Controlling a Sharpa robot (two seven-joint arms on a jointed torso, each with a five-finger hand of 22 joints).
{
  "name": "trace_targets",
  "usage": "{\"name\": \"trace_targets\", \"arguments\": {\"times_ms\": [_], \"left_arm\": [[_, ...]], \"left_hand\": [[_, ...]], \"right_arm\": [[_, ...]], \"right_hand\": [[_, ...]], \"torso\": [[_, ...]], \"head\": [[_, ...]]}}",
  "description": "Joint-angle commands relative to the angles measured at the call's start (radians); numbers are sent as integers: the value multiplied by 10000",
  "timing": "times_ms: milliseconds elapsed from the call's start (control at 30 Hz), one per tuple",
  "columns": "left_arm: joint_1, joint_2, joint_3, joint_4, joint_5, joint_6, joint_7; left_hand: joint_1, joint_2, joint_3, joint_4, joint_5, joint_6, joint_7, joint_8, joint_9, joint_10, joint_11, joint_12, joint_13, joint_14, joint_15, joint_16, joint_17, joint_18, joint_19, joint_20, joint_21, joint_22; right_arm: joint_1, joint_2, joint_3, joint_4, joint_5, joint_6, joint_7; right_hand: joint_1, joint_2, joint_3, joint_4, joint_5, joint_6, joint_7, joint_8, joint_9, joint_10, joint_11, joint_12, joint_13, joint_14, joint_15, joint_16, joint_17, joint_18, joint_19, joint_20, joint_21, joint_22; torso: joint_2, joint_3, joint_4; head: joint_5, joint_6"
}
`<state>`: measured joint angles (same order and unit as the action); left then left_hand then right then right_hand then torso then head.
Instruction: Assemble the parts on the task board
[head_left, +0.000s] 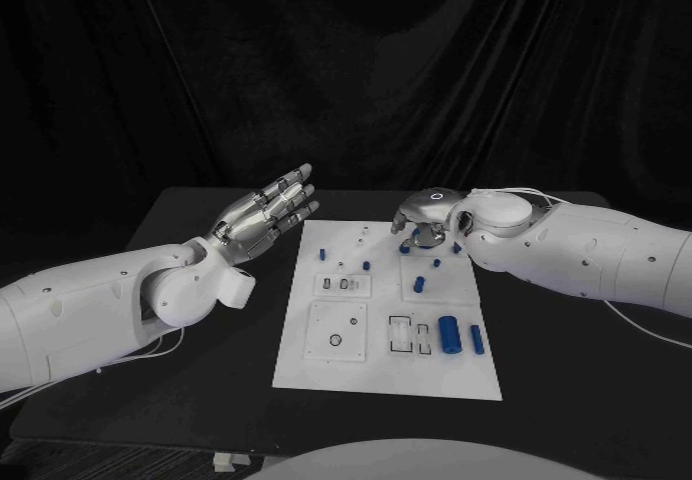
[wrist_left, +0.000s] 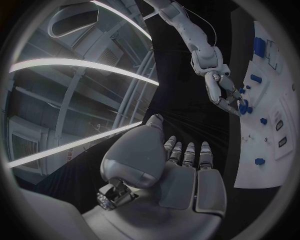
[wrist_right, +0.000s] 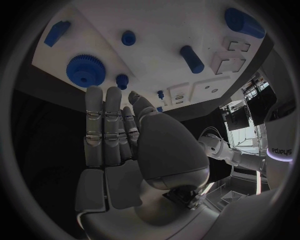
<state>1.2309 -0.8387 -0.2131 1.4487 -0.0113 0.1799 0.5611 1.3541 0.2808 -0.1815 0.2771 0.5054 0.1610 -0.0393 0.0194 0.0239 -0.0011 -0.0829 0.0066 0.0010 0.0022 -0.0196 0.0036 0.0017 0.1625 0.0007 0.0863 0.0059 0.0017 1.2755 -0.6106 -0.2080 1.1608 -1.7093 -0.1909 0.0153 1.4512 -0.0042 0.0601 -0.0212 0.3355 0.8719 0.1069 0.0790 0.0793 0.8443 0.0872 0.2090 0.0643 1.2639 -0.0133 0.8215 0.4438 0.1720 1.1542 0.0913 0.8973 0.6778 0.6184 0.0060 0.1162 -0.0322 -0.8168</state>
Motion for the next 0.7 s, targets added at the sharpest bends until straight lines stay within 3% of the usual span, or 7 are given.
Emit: {"name": "trace_targets", "arguments": {"times_ms": [33, 200, 333, 700], "left_arm": [[15, 35, 11, -14, -9, 182, 96], [13, 59, 11, -54, -9, 202, 84], [10, 72, 11, -79, -9, 224, 64], [4, 105, 11, -155, -9, 311, -47]], "left_hand": [[95, 11, 62, 0, 54, 54, 27, 61, 6, 11, 75, -66, -10, -22, -43, -36, -17, 145, -7, 58, -59, -17], [101, 10, 64, 0, 60, 44, 30, 59, 4, 11, 85, -66, -10, -22, -61, -36, -17, 147, -7, 55, -59, -17], [115, 11, 69, 0, 82, 43, 42, 58, 4, 11, 109, -66, -10, -22, -96, -36, -17, 153, -7, 48, -59, -17], [127, 13, 76, 0, 95, 68, 76, 63, 9, 11, 156, -66, -10, -22, -128, -36, -17, 160, -7, 51, -59, -17]], "right_arm": [[-83, 59, 8, -130, -121, -259, 55], [-206, 138, 8, -310, -121, -282, 53], [-278, 184, 8, -448, -121, -329, 73], [-373, 237, 8, -587, -122, -324, 91]], "right_hand": [[65, -54, 90, -5, 71, 58, -58, -9, 18, 22, 28, -63, 13, -76, -19, 47, 21, -56, -57, 1, 107, 75], [9, -101, 176, -3, 89, 47, -17, -28, 21, 66, 35, -71, 18, -80, -17, 101, 42, -73, -52, 4, 223, 247], [-36, -127, 250, 4, 2, 92, 13, -14, 36, 144, 45, -56, 27, -84, -11, 143, 58, -80, -62, 10, 287, 348], [-143, -182, 442, 37, -240, 184, 57, 7, 79, 374, 57, -2, 50, -97, 0, 236, 88, -95, -74, 26, 438, 612]], "torso": [[-7, -32, -9], [-12, -24, 9], [-24, -40, 20], [-20, -39, 4]], "head": [[20, -34], [11, -69], [6, -107], [0, -183]]}}
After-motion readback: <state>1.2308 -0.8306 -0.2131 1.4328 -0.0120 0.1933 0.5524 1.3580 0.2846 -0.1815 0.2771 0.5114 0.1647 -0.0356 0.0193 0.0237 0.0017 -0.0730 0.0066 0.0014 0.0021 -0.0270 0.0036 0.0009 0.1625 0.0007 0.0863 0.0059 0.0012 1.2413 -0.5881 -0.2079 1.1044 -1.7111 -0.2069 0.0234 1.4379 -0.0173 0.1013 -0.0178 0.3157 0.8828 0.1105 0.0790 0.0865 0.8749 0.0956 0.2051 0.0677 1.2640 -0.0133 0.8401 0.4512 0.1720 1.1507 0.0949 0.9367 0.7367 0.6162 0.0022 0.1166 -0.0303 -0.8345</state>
